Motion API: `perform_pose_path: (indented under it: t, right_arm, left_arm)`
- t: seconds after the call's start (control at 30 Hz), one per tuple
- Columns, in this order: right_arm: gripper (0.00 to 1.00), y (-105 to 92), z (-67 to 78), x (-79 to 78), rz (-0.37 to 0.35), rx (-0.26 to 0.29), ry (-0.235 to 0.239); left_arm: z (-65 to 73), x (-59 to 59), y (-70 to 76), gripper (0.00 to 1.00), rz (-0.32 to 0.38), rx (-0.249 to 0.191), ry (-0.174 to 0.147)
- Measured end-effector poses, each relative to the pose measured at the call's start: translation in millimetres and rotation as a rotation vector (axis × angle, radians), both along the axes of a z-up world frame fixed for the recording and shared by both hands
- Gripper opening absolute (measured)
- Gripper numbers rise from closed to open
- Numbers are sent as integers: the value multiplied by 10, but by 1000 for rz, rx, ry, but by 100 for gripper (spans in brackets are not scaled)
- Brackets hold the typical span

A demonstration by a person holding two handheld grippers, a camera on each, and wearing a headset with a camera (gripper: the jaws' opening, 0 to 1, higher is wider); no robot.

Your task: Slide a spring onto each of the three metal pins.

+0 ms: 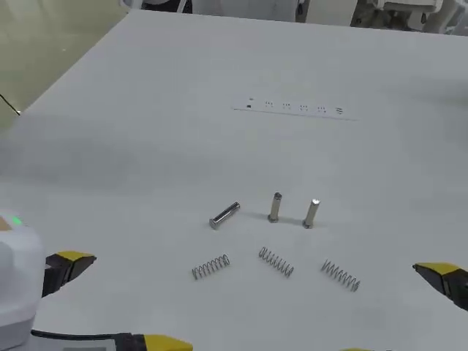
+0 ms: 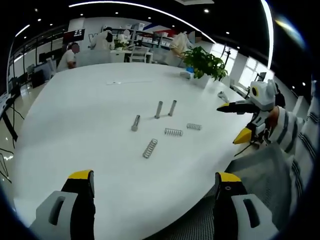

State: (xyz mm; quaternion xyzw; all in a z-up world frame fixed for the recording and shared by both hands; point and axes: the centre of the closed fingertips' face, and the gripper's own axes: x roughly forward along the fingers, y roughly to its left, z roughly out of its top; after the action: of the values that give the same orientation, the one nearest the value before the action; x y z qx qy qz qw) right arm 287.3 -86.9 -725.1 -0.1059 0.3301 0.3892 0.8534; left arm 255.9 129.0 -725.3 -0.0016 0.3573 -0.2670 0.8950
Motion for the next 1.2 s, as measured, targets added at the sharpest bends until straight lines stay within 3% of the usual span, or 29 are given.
perform_pose_path:
  t: [0.43,1.2]
  right_arm:
    - [100,-23,2,-20,-7,-19,15]
    - [100,-7,14,-16,-9,-22,4]
  left_arm:
    - [-20,-31,29,98,5,-7,9]
    - [8,19,-3,98,9,-7,-22]
